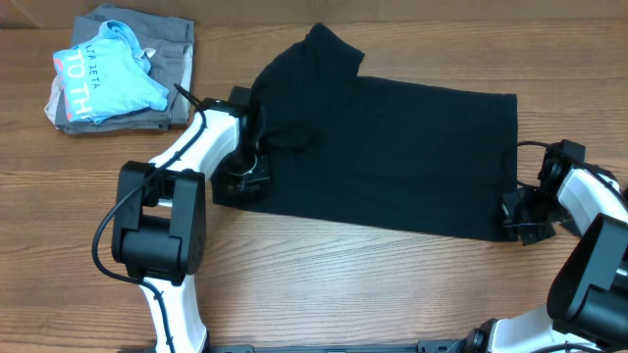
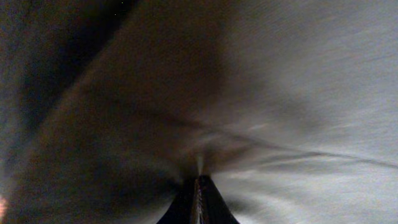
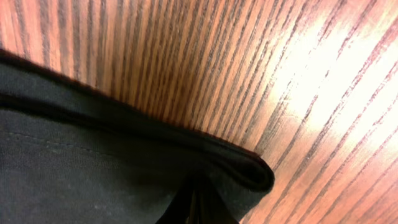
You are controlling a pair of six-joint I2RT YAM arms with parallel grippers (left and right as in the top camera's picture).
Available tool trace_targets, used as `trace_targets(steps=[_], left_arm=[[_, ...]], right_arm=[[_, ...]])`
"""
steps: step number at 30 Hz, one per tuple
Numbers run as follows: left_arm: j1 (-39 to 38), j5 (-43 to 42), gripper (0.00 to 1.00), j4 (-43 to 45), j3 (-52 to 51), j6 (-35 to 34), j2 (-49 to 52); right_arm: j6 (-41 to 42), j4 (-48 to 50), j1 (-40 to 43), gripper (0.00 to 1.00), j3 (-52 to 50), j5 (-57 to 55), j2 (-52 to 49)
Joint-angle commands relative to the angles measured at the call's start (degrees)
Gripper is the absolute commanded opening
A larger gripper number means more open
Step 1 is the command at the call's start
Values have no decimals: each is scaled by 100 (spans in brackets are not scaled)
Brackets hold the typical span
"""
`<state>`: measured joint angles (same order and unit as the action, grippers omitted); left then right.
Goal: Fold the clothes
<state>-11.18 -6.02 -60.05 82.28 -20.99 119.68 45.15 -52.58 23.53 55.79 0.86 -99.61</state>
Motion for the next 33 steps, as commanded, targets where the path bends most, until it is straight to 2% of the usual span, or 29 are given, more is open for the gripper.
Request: trace_targets(steps=[1, 9, 18, 24, 27, 33], left_arm=[[195, 599, 4, -306, -155, -341, 332], [199, 684, 4, -774, -197, -501, 332], [199, 713, 4, -682, -754, -605, 291], [170, 778, 5, -868, -763, -739, -450], [173, 789, 4, -1025, -763, -800, -1375], [162, 789, 5, -988, -763, -791, -2625]], right_arm=[[-20, -55, 33, 4, -31, -107, -33], [535, -485, 35, 4, -28, -487, -15], [739, -667, 155, 4, -15, -531, 216], [739, -1060, 479, 4, 249, -529, 723], [549, -1397, 575, 4, 603, -496, 1110], [-918, -1314, 483, 4, 988, 754, 1558]])
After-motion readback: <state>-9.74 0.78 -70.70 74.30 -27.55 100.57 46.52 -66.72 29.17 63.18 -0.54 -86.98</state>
